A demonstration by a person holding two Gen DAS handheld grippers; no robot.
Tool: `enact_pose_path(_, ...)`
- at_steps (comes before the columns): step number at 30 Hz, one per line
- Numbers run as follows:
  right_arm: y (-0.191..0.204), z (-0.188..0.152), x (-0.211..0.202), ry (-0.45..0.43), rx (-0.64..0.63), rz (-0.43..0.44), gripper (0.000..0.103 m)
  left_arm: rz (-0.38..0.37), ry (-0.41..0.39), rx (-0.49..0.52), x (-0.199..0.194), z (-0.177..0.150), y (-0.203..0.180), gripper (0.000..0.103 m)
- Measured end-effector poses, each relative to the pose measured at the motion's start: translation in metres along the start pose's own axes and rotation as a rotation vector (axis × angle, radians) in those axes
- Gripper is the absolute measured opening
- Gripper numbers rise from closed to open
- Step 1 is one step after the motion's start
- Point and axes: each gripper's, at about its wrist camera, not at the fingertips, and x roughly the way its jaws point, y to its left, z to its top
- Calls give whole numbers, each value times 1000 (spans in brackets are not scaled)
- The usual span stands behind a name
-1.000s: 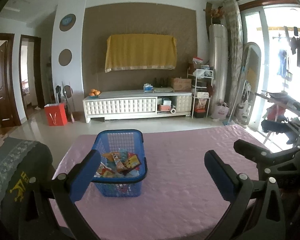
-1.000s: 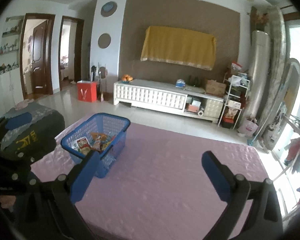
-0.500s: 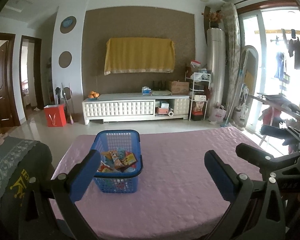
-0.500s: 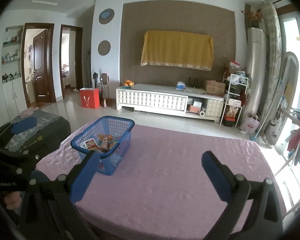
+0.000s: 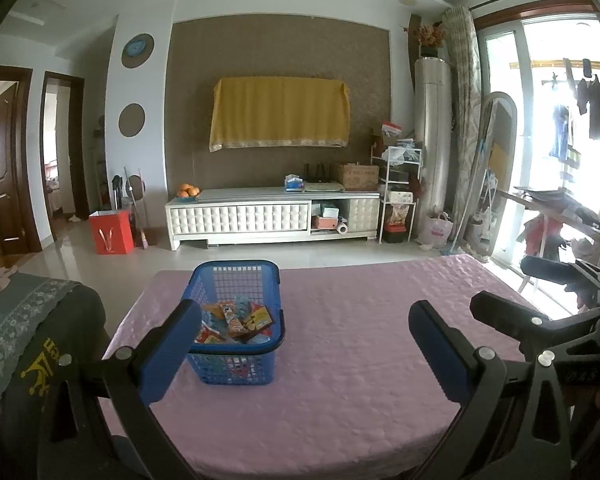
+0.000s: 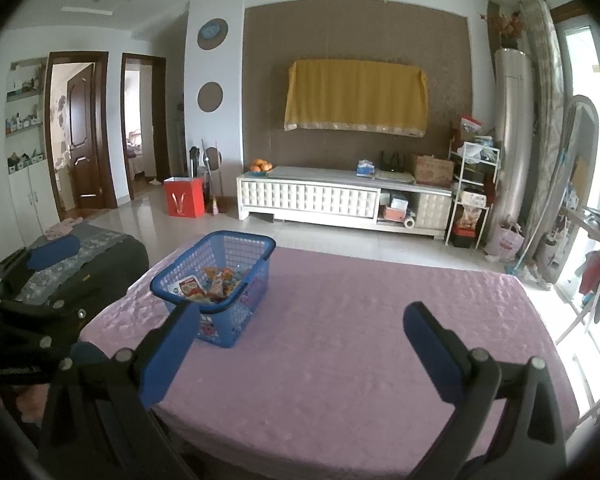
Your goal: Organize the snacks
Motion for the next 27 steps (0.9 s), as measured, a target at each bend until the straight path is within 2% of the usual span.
enact_pose_path(27,-1,-1,1,2,5,3,103,-14,30,7,1,-3,-3,102)
